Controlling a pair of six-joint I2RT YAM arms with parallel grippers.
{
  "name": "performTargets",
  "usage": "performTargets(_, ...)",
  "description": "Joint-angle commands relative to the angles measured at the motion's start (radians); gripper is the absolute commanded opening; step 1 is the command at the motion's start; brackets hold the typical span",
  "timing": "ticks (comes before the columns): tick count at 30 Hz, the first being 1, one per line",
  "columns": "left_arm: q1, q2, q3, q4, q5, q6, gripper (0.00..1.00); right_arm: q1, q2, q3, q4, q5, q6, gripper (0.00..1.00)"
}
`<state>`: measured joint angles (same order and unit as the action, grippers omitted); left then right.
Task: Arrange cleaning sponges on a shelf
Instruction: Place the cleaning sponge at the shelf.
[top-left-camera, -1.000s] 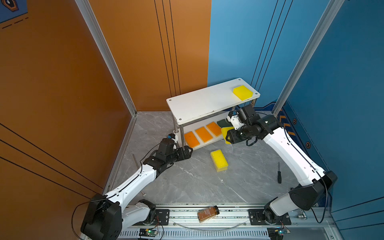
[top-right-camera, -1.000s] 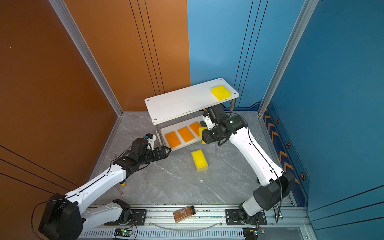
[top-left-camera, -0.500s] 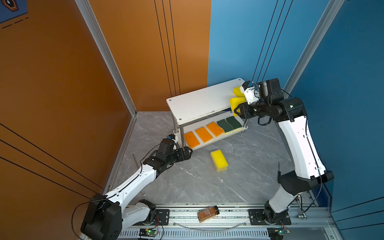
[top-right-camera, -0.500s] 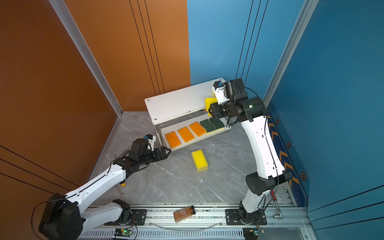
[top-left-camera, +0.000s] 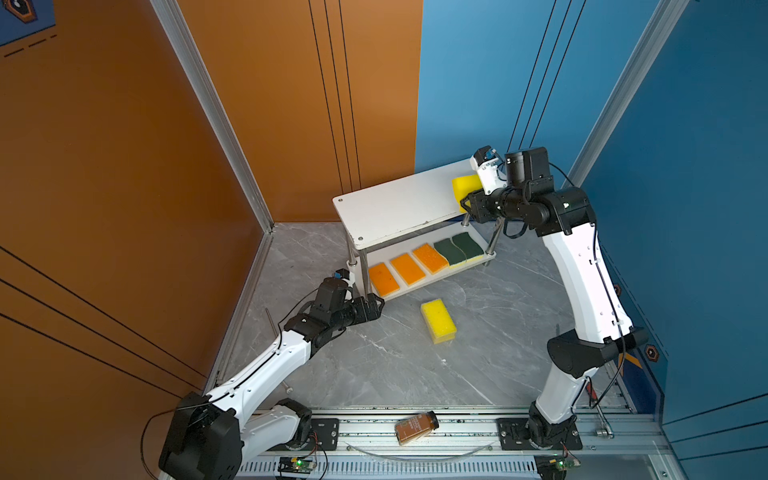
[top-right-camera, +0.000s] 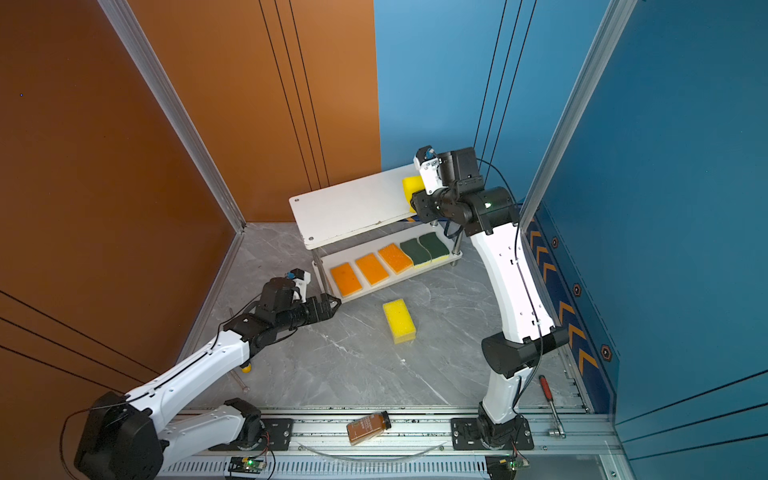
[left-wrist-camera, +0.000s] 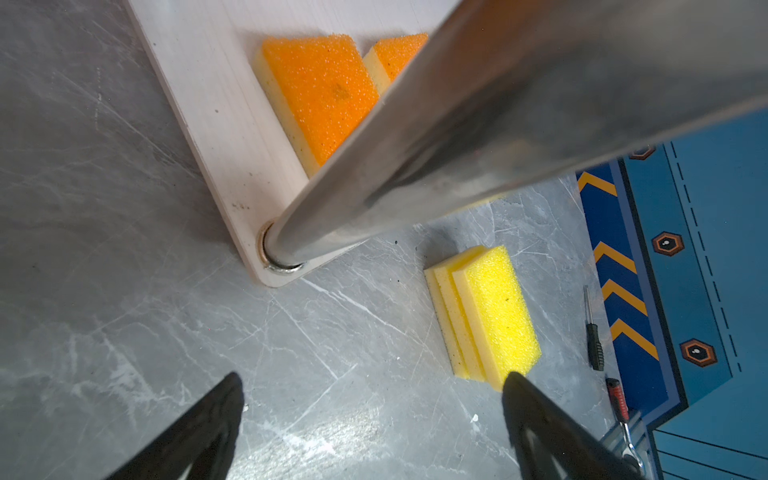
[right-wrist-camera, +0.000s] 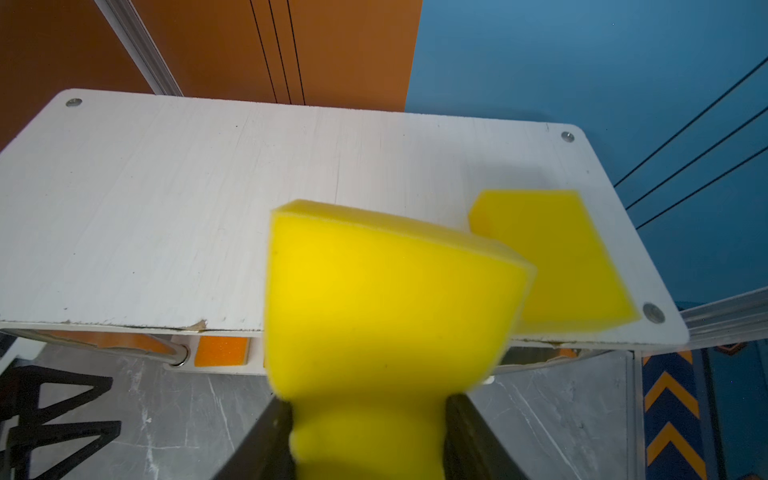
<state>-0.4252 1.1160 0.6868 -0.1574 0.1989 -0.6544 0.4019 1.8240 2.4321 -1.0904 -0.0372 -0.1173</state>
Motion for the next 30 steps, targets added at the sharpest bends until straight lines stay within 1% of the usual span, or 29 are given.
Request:
performTargets(1,-0.008,-0.03,0.004,-0.022,-0.02,0.012,0.98,0.027,0.037,0.016,0.057,0.1,-0.068,0.49)
performTargets(3,-0.009,-0.037,0.002,-0.022,-0.025,0.012,0.98,0.031,0.05,0.016,0.071,0.114,-0.075,0.49)
performTargets(4,-0.008,-0.039,0.003,-0.057,-0.026,0.014,0.98,0.03,0.055,0.016,0.077,0.114,-0.076,0.5)
performTargets(6,-0.007,-0.047,0.002,-0.068,-0.03,0.014,0.98,0.029,0.063,0.016,0.091,0.115,-0.081,0.49)
performTargets(12,-0.007,-0.05,0.003,-0.073,-0.033,0.016,0.98,0.021,0.084,0.016,0.123,0.118,-0.097,0.49)
performTargets(18,-0.008,-0.044,0.001,-0.071,-0.031,0.014,0.98,-0.01,0.101,0.016,0.133,0.09,-0.087,0.48)
performTargets(30,-0.008,-0.039,0.001,-0.069,-0.035,0.013,0.98,-0.023,0.139,0.016,0.136,0.08,-0.072,0.51)
